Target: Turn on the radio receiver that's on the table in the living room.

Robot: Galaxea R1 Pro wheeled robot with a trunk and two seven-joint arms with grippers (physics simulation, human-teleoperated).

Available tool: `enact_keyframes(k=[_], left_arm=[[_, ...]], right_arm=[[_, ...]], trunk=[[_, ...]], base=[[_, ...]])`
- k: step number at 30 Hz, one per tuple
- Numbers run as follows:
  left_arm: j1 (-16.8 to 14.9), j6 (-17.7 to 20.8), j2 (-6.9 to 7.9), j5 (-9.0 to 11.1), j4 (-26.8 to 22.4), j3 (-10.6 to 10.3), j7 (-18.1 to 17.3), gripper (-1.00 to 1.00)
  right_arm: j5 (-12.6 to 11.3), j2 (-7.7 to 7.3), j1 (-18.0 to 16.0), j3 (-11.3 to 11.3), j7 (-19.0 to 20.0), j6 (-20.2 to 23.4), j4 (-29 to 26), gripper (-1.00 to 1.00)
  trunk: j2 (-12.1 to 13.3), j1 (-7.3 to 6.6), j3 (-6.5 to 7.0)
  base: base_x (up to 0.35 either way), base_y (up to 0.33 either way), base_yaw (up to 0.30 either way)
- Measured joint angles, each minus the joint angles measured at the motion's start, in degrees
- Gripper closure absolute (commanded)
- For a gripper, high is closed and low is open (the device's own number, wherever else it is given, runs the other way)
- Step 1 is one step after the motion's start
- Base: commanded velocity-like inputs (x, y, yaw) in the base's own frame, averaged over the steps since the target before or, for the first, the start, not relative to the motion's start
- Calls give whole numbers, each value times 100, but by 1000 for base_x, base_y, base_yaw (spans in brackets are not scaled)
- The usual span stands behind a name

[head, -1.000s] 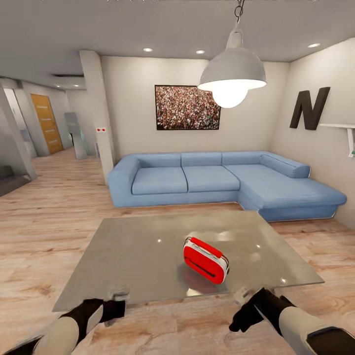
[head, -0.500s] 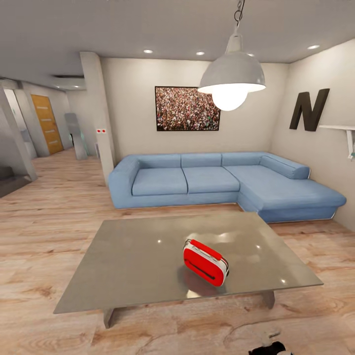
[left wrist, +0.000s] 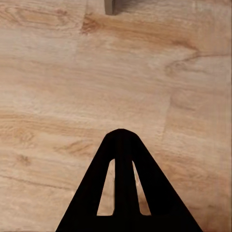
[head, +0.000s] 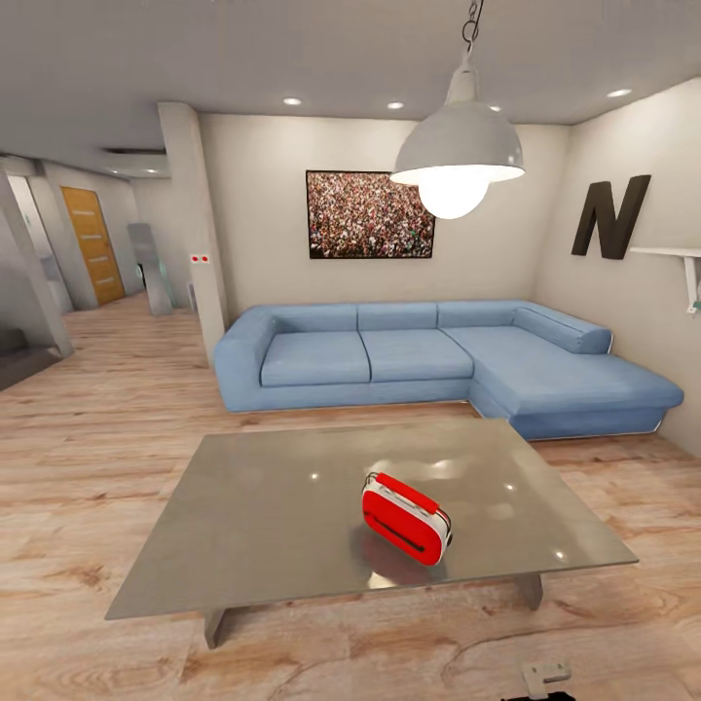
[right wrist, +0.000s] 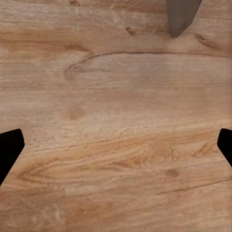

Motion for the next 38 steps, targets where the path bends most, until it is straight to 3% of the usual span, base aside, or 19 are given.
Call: enact_keyframes(k=[1,3,11,38], left_arm=[[9,9,-148,-1,4,0,-2,100],[24,19,-299,6,5,4,-5,100],[54,27,-653,14,7,5,-17,100],[67,27,-690,16,6,6,-12,100]], right_arm=[[1,1,0,2,0,0,-1,-100],[-2,1,0,0,0,0,-1,-100],[-4,1,0,-2,0,0,0,-100],[-4,1,0,0,0,0,-1,-100]], trunk=[[0,0,0],[0,0,0],[0,0,0],[0,0,0]], base=[[0,0,0],[0,0,0],[0,0,0],[0,0,0]])
